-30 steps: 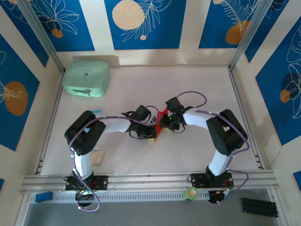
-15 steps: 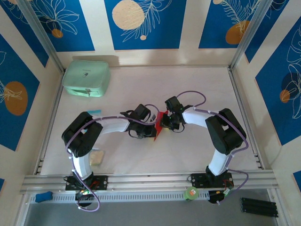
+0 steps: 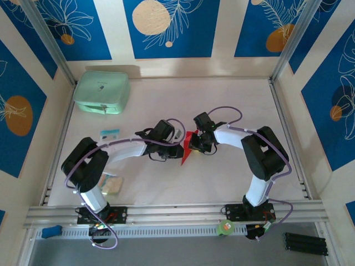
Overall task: Fold a paper plane with a square sheet of paper (pick it up from the middle)
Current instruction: Fold the wing for the fifth time at the center of the table.
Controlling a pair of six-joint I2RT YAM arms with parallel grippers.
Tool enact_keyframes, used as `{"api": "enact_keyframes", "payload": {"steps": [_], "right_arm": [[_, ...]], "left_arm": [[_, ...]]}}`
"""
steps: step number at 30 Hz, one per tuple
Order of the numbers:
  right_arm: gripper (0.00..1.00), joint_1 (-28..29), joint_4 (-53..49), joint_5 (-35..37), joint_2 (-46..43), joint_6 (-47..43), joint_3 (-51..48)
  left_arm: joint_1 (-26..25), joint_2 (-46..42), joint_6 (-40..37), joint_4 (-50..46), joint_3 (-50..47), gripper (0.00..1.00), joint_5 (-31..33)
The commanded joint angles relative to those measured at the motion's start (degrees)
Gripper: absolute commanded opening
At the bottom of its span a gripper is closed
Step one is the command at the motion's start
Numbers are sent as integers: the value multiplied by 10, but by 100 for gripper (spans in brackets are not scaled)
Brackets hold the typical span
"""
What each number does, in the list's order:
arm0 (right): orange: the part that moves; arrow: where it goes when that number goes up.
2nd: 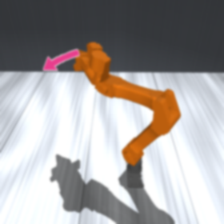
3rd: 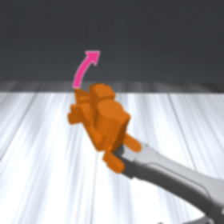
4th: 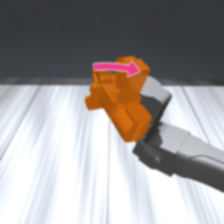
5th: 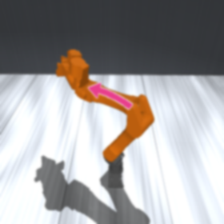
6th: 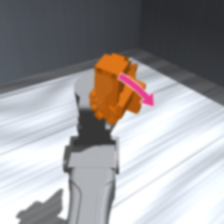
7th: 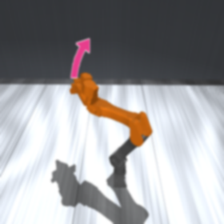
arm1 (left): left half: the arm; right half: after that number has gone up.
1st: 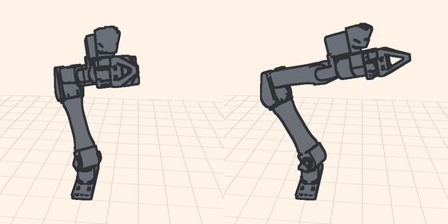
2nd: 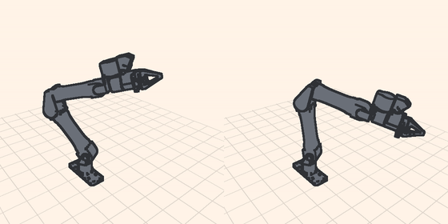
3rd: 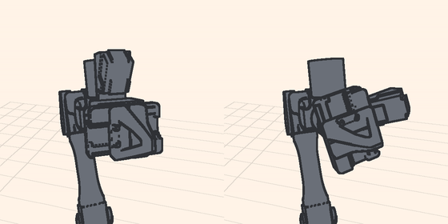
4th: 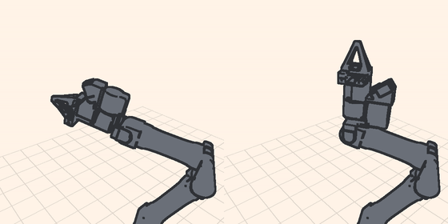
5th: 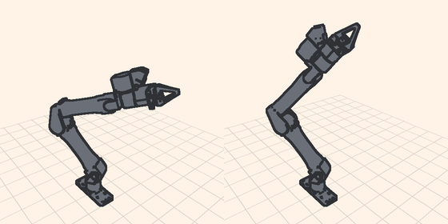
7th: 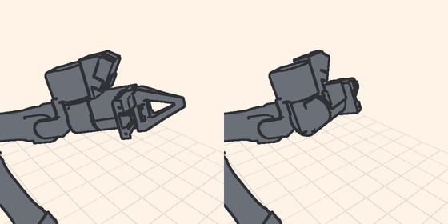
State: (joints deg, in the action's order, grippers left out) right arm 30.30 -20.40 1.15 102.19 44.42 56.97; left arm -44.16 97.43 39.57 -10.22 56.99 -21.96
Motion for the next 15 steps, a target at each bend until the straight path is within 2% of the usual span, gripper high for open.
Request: {"api": "enact_keyframes", "payload": {"steps": [1, 8, 15], "right_arm": [[23, 12, -26, 6, 54, 13, -18], [22, 12, -36, 8, 61, 18, -12], [22, 11, -44, 10, 66, 19, -5]], "left_arm": [[-7, -3, 23, 37, -19, 16, -31], [-12, 34, 48, 76, -23, 10, -80], [-13, 57, 46, 62, -17, 10, -81]]}}
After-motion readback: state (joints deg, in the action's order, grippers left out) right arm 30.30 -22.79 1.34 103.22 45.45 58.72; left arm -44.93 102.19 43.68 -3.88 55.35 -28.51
